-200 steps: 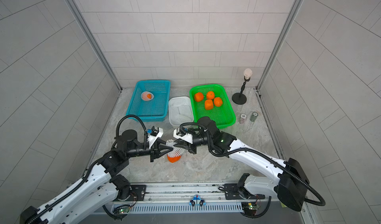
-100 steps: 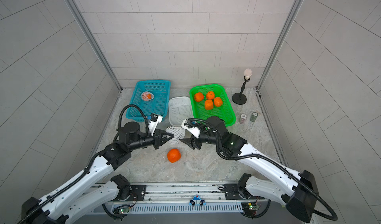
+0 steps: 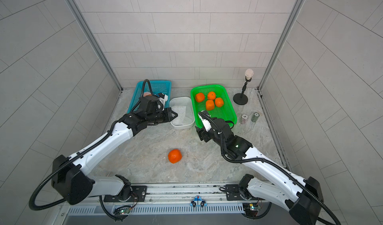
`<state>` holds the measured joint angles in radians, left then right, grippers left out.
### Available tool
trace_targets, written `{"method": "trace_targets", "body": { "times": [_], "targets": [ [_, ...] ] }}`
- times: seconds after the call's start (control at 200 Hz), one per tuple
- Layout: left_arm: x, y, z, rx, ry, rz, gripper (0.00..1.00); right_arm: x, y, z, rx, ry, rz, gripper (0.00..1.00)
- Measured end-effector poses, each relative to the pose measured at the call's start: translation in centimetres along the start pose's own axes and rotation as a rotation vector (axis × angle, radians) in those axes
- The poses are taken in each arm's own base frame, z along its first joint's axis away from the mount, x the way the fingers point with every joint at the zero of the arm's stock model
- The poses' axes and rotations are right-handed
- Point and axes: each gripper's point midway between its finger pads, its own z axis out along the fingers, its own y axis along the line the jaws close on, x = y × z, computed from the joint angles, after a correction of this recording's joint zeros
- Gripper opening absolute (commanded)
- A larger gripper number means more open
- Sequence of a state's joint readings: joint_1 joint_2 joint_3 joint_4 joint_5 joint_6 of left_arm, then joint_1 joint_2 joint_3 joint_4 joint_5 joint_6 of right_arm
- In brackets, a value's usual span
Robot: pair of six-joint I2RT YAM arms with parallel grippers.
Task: Remove foam nets from oranges
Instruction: Place the foam net into the storage box.
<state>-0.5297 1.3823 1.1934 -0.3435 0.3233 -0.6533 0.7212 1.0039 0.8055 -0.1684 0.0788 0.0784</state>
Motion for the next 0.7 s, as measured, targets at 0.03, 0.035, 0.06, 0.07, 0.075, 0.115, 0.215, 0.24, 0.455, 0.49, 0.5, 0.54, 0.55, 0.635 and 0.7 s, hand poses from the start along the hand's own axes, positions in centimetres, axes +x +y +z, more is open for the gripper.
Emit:
{"method": "trace_targets", "body": {
  "times": [0.03,0.035,0.06,0.07,0.075,0.115,0.215,0.24,0.455,0.49,0.5,0.54,0.55,0.635,0.7],
  "targets": [
    [-0.4,0.2,0.4,-0.018,-0.004,-0.016,0.0,0.1,-0.2,0.3,0.012,0.014,0.002,0.8],
    [-0.5,0.2,0.4,-0.02,-0.005,-0.016,0.0,0.1,-0.2,0.4,0.015,0.016,0.002,0.8],
    [-0.8,0.4,0.7,-0.037,-0.01,-0.033,0.0,0.2,-0.3,0.6,0.024,0.028,0.004,0.81],
    [-0.9,0.4,0.8,-0.042,-0.01,-0.038,0.0,0.2,-0.4,0.7,0.028,0.031,0.004,0.81],
    [-0.9,0.4,0.9,-0.044,-0.01,-0.04,0.0,0.2,-0.4,0.8,0.03,0.033,0.004,0.81],
    [-1.4,0.6,1.3,-0.065,-0.015,-0.063,0.0,0.3,-0.5,1.1,0.041,0.045,0.002,0.82],
    [-2.5,1.2,3.0,-0.116,-0.019,-0.127,0.0,0.2,-0.7,1.6,0.059,0.055,0.0,0.85],
    [-2.7,1.4,3.4,-0.129,-0.019,-0.142,0.0,0.2,-0.8,1.7,0.063,0.056,-0.002,0.86],
    [-3.6,2.7,7.7,-0.207,0.027,-0.254,0.0,0.7,-0.9,2.3,0.08,0.08,-0.004,0.98],
    [-3.8,3.0,8.2,-0.213,0.032,-0.27,0.0,0.6,-1.0,2.4,0.085,0.08,-0.003,0.99],
    [-3.8,3.0,8.3,-0.214,0.033,-0.274,0.0,0.6,-1.0,2.4,0.086,0.081,-0.002,0.99],
    [-3.8,3.3,8.9,-0.218,0.04,-0.292,0.0,0.5,-1.1,2.5,0.092,0.08,0.001,1.0],
    [-3.8,3.4,9.1,-0.219,0.042,-0.297,0.0,0.5,-1.2,2.5,0.094,0.08,0.002,1.0],
    [-4.1,3.8,10.2,-0.22,0.054,-0.333,0.0,0.3,-1.4,2.6,0.109,0.079,0.01,1.0],
    [-4.4,4.4,11.1,-0.219,0.06,-0.364,0.0,0.2,-1.5,2.6,0.115,0.078,0.014,1.0]
  ]
}}
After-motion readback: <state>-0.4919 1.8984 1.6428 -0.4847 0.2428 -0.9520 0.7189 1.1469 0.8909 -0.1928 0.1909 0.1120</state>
